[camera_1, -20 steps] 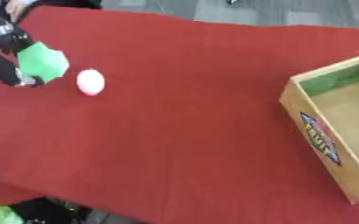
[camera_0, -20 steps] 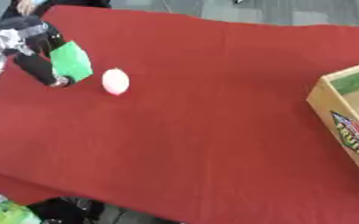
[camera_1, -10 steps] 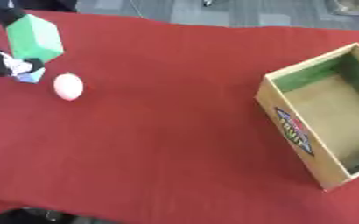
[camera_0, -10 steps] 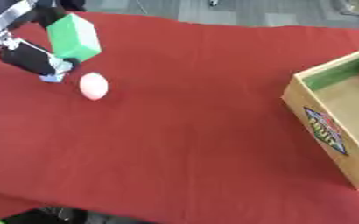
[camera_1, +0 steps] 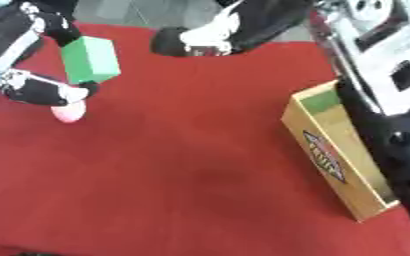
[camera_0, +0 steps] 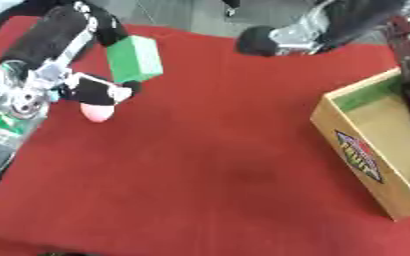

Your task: Pick up the objects with one hand, pass them to the other hand, and then place them into the box on the other side of the table.

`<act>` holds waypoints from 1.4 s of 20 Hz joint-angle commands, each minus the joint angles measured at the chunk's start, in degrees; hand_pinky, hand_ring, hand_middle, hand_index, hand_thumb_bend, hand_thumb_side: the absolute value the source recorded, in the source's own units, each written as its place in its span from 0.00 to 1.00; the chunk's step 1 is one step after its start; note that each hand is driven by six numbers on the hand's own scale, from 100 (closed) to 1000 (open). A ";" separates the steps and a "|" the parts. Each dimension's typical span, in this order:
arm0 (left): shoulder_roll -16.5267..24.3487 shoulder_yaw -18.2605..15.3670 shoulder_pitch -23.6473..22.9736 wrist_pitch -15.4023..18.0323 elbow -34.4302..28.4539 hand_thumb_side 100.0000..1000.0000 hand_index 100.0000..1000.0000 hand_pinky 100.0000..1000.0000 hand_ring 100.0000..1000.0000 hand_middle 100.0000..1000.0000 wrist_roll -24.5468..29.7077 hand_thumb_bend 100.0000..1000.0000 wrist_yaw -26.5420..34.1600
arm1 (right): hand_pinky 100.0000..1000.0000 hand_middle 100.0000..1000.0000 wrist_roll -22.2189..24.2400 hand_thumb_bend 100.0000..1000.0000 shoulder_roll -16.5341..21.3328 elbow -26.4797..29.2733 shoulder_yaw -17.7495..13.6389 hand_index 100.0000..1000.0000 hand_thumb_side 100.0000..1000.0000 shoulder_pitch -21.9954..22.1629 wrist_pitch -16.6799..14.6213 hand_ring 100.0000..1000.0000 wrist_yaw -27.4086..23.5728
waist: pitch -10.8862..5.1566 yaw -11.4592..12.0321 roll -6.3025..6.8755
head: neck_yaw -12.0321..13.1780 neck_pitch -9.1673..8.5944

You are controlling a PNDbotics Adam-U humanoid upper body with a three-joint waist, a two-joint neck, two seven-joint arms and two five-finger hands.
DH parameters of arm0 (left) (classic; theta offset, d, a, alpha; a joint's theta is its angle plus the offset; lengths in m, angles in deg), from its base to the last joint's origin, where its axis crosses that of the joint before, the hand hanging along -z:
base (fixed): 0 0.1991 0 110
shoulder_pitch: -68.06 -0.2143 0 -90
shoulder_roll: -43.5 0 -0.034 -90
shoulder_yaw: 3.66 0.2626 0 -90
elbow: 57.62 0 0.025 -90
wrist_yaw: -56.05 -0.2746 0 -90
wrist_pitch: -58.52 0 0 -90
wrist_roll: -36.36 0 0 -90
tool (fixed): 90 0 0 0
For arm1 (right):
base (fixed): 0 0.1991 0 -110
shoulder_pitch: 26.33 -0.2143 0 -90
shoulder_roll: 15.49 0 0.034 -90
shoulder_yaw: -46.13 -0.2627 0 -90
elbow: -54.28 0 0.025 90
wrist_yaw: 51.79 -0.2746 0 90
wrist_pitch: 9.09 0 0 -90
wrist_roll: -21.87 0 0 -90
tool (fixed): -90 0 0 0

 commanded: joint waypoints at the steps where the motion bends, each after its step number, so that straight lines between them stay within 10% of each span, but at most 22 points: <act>1: -2.47 -0.17 0.66 2.93 2.26 0.05 0.40 0.69 0.52 0.43 -2.64 0.44 -3.16 | 0.84 0.78 1.70 0.55 -3.74 -2.61 1.33 0.87 0.19 -2.12 -2.44 0.84 5.70 | -1.41 -0.01 -0.66 | -0.18 -0.54; 13: -10.77 1.07 0.70 7.91 5.39 0.05 0.39 0.68 0.51 0.42 -6.82 0.45 -8.04 | 0.84 0.79 2.62 0.48 -12.49 -11.81 4.83 0.86 0.20 -2.31 -8.20 0.85 21.18 | -1.10 0.82 -1.45 | -1.74 -0.65; 28: -6.66 0.00 -5.60 6.52 -0.63 0.05 0.38 0.67 0.49 0.40 -9.33 0.45 -6.02 | 0.85 0.79 0.26 0.46 -8.49 -9.99 3.32 0.85 0.16 2.34 -11.96 0.85 25.74 | -0.94 0.27 -1.39 | -0.25 -0.07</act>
